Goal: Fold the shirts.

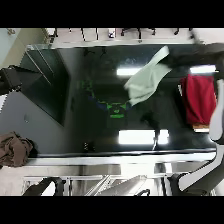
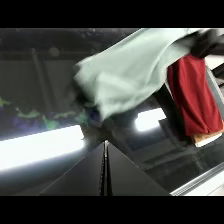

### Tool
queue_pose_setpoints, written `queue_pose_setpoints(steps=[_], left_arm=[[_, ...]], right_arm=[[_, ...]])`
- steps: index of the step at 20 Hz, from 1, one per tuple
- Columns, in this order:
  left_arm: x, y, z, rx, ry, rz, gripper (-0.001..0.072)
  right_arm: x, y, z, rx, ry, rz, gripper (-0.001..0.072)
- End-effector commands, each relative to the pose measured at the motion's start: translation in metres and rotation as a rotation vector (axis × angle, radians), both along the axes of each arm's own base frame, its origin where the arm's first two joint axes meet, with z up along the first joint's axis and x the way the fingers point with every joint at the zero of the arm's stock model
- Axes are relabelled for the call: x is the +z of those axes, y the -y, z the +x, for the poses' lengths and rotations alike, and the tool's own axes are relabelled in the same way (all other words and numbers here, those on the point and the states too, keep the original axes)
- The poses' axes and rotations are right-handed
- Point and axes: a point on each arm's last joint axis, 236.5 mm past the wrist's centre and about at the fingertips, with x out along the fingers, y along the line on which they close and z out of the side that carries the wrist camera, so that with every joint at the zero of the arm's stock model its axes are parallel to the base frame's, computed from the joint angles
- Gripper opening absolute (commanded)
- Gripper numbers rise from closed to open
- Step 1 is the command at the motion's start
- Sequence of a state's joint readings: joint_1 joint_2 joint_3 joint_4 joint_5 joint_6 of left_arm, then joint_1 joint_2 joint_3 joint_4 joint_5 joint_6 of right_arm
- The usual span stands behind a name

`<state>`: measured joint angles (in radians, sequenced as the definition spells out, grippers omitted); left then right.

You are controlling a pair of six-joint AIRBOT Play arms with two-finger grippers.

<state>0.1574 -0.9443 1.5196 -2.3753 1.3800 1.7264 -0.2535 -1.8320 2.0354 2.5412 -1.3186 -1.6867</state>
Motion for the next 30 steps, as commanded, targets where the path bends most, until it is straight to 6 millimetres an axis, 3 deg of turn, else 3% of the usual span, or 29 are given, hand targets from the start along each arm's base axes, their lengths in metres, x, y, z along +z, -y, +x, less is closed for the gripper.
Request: queue_pose_setpoints(steps=[1,3,5,8,11,16,19,24,27,30], left_arm=[[0.000,0.000,0.000,-0.001,0.001,0.001,0.0019],[0.000,0.000,0.000,0.000,0.001,0.002,0.0019],[0.000,0.000,0.000,0.001,0.002,0.001,0.0019],[0.006,-0.003,0.007,0.024,0.030,-0.009,0.0019],[0.006,-0.004,0.011,0.032,0.033,-0.013,0.0019],[0.003,-0.004,0.013,0.030,0.024,-0.015,0.0019],[-0.001,-0.002,0.009,0.014,0.006,-0.009,0.0019],[-0.005,0.021,-0.005,-0.070,-0.017,0.001,0.0019],[-0.005,0.051,-0.019,-0.162,-0.014,0.001,0.0019],[-0.005,0.082,-0.037,-0.265,-0.013,0.003,0.0019]], right_arm=[[0.057,0.121,0.023,-0.322,0.147,0.014,0.0025],[0.068,0.188,0.025,-0.484,0.204,0.019,0.0024],[0.085,0.240,0.021,-0.609,0.275,0.034,0.0025],[0.092,0.280,0.013,-0.676,0.337,-0.014,0.0025],[0.094,0.289,0.013,-0.670,0.382,-0.081,0.0025],[0.083,0.283,-0.001,-0.611,0.331,-0.096,0.0024],[0.064,0.295,-0.030,-0.636,0.196,-0.078,0.0023],[0.019,0.331,-0.117,-0.800,-0.163,-0.155,0.0023],[0.000,0.325,-0.158,-0.787,-0.333,-0.236,0.0023],[-0.023,0.304,-0.179,-0.739,-0.452,-0.209,0.0023]])
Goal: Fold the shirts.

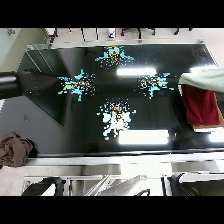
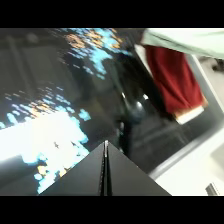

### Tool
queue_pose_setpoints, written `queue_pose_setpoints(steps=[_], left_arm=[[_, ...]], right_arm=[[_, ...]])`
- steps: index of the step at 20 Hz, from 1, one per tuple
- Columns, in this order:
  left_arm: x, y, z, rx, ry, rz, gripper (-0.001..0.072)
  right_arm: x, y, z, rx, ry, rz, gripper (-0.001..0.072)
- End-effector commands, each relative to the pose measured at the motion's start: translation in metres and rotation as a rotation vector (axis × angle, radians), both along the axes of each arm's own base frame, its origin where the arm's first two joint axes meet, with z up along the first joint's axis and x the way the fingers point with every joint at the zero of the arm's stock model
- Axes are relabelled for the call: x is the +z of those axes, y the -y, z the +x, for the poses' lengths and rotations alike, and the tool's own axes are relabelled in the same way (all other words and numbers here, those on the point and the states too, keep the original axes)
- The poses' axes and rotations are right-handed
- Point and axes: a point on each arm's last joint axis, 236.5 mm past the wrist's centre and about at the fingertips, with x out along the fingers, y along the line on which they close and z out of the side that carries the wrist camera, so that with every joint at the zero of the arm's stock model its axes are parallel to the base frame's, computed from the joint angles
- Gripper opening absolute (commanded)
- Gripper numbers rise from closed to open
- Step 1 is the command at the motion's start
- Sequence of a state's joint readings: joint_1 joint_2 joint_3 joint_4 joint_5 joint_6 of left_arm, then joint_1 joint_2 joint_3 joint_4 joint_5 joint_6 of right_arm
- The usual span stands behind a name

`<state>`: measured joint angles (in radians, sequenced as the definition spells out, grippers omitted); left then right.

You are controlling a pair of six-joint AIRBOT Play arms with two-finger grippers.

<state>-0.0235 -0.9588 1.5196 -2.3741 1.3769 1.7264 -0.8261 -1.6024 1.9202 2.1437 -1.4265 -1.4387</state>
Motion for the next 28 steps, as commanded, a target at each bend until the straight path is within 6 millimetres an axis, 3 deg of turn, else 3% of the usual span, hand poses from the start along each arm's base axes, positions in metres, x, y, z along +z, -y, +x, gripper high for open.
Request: queue_pose_setpoints(steps=[1,3,4,5,6,7,10,13,14,15,16,19,21,23,26,28], left_arm=[[-0.001,0.034,-0.021,-0.111,0.005,0.010,0.0019],[-0.004,0.048,-0.030,-0.158,0.013,0.031,0.0019],[-0.006,0.053,-0.034,-0.175,0.016,0.044,0.0019],[-0.009,0.058,-0.038,-0.193,0.019,0.058,0.0019],[-0.010,0.062,-0.041,-0.209,0.019,0.066,0.0019],[-0.012,0.067,-0.043,-0.226,0.014,0.068,0.0019],[-0.027,0.080,-0.041,-0.263,-0.028,0.077,0.0019],[-0.045,0.089,-0.030,-0.277,-0.080,0.088,0.0019],[-0.051,0.090,-0.026,-0.278,-0.096,0.092,0.0019],[-0.056,0.091,-0.022,-0.275,-0.109,0.094,0.0019],[-0.059,0.090,-0.016,-0.264,-0.118,0.093,0.0019],[-0.070,0.084,0.004,-0.192,-0.156,0.093,0.0019],[-0.088,0.082,0.010,-0.149,-0.181,0.142,0.0019],[-0.119,0.092,0.002,-0.141,-0.211,0.170,0.0019],[-0.174,0.121,-0.044,-0.188,-0.301,0.175,0.0019],[-0.199,0.131,-0.074,-0.202,-0.342,0.172,0.0019]], right_arm=[[-0.033,-0.017,-0.040,-0.010,-0.179,0.074,0.0024],[-0.055,-0.029,-0.051,-0.015,-0.229,0.132,0.0034],[-0.069,-0.037,-0.058,-0.017,-0.267,0.176,0.0093],[-0.082,-0.047,-0.068,-0.001,-0.314,0.221,0.0406],[-0.092,-0.055,-0.075,0.010,-0.350,0.256,0.0664],[-0.099,-0.059,-0.079,0.017,-0.374,0.280,0.0706],[-0.101,-0.062,-0.080,0.004,-0.386,0.311,0.0702],[-0.089,-0.072,-0.063,0.041,-0.301,0.344,0.0694],[-0.081,-0.080,-0.055,0.087,-0.253,0.360,0.0468],[-0.072,-0.091,-0.046,0.153,-0.196,0.364,0.0077],[-0.066,-0.100,-0.039,0.189,-0.162,0.366,0.0029],[-0.050,-0.136,-0.022,0.338,-0.105,0.264,0.0024],[-0.041,-0.186,-0.018,0.490,-0.065,0.183,0.0024],[-0.043,-0.256,-0.026,0.637,-0.026,0.123,0.0025],[-0.080,-0.374,-0.076,0.867,-0.004,0.077,0.0025],[-0.115,-0.424,-0.117,0.958,-0.014,0.070,0.0024]])
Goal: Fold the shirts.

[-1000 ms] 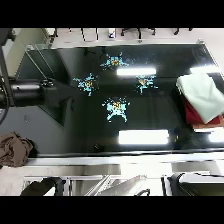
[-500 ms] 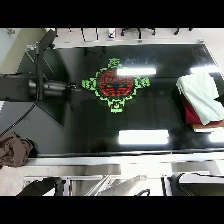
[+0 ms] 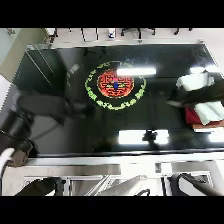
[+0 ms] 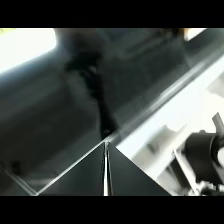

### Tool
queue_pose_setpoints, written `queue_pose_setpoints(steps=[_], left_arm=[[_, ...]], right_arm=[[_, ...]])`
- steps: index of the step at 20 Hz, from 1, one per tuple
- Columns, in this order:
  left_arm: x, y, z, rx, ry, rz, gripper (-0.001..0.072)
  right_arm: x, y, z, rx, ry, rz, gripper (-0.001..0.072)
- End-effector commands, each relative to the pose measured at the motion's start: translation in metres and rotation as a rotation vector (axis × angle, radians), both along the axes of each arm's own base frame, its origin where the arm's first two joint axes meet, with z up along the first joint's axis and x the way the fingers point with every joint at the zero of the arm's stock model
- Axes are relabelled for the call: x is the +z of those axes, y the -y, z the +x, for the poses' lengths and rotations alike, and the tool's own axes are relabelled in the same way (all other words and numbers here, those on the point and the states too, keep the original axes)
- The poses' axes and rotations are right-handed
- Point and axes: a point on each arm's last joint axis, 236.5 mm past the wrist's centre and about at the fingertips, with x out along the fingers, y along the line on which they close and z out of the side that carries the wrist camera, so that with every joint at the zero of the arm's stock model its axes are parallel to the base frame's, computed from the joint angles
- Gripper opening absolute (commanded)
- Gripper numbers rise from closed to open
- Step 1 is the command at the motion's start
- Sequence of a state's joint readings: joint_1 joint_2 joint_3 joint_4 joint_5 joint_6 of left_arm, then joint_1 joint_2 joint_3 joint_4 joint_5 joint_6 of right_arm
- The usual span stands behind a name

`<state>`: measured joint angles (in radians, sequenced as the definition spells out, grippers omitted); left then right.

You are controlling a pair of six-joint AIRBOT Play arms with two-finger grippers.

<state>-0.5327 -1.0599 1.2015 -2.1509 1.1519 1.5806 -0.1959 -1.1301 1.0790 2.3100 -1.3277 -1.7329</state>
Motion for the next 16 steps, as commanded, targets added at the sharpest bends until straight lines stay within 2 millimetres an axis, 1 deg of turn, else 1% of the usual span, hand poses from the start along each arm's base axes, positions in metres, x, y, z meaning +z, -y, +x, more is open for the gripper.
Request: queue_pose_setpoints(steps=[1,2,3,5,7,10,16], left_arm=[[-0.043,0.013,-0.038,0.010,-0.053,0.006,0.0019],[-0.045,0.012,-0.043,0.022,-0.055,-0.004,0.0019],[-0.045,0.008,-0.047,0.033,-0.056,-0.012,0.0019],[-0.040,0.002,-0.055,0.036,-0.038,-0.027,0.0019],[-0.033,-0.005,-0.057,0.054,0.008,-0.051,0.0019],[-0.026,-0.016,-0.059,0.083,0.042,-0.078,0.0019],[-0.021,-0.045,-0.061,0.177,0.059,-0.116,0.0019]], right_arm=[[-0.046,-0.080,-0.057,0.168,0.067,-0.034,0.0024],[-0.053,-0.086,-0.066,0.187,0.046,-0.031,0.0024],[-0.055,-0.092,-0.070,0.205,0.040,-0.028,0.0025],[-0.055,-0.101,-0.078,0.239,0.035,-0.024,0.0025],[-0.051,-0.109,-0.085,0.255,0.015,0.010,0.0025],[-0.050,-0.110,-0.084,0.250,0.017,0.016,0.0025],[-0.050,-0.110,-0.084,0.250,0.017,0.016,0.0025]])
